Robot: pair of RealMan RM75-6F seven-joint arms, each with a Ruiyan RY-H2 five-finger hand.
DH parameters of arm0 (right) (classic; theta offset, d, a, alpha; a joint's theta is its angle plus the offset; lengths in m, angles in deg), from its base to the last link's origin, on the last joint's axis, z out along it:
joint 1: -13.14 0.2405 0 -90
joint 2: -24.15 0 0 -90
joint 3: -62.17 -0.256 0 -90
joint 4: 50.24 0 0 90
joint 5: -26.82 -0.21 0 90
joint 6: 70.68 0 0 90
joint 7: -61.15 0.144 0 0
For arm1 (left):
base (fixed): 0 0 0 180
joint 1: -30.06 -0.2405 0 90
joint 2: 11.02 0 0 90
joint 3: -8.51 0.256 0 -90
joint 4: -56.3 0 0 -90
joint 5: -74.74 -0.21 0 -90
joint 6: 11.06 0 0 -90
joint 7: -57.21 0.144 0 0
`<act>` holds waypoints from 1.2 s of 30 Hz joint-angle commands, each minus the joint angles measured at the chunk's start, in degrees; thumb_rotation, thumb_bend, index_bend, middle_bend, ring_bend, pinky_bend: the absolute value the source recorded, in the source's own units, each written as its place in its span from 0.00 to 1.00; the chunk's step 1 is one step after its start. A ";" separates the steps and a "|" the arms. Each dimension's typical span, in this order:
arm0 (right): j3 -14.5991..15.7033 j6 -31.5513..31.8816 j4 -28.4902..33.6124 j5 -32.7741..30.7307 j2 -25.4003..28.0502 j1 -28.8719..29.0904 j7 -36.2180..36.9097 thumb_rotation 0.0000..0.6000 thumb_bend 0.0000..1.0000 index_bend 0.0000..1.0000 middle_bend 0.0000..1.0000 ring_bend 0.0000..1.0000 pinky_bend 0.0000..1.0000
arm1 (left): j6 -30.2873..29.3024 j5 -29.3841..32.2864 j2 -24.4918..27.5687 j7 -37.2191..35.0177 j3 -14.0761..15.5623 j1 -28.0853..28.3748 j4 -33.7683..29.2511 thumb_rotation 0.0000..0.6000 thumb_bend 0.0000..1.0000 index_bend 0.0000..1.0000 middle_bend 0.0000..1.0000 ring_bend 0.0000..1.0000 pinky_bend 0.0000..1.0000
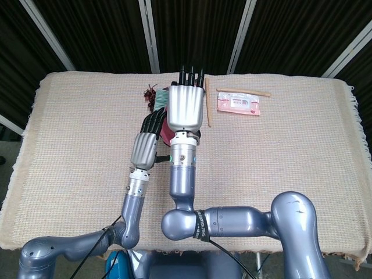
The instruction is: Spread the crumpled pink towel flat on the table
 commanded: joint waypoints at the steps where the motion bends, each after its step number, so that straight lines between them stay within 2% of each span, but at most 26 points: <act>1: 0.15 0.48 0.58 -0.22 0.19 -0.11 -0.10 1.00 0.55 0.56 0.14 0.00 0.00 | -0.43 0.12 -0.43 0.06 -0.32 0.04 0.13 1.00 0.00 0.00 0.00 0.00 0.00; 13: 0.73 1.93 2.17 -0.81 0.90 -0.23 -0.59 1.00 0.55 0.56 0.14 0.00 0.00 | -1.88 0.72 -3.35 -1.20 -0.11 -0.82 -2.29 1.00 0.00 0.00 0.00 0.00 0.00; 32: 1.83 3.65 5.81 -1.11 1.54 -0.55 -1.03 1.00 0.55 0.56 0.14 0.00 0.00 | -2.00 2.17 -9.47 -3.21 -6.12 3.72 3.67 1.00 0.00 0.00 0.00 0.00 0.00; 36: 2.09 4.08 6.52 -1.00 1.68 -0.60 -1.17 1.00 0.55 0.56 0.14 0.00 0.00 | -2.00 2.04 -10.29 -3.43 -7.23 5.15 6.45 1.00 0.00 0.00 0.00 0.00 0.00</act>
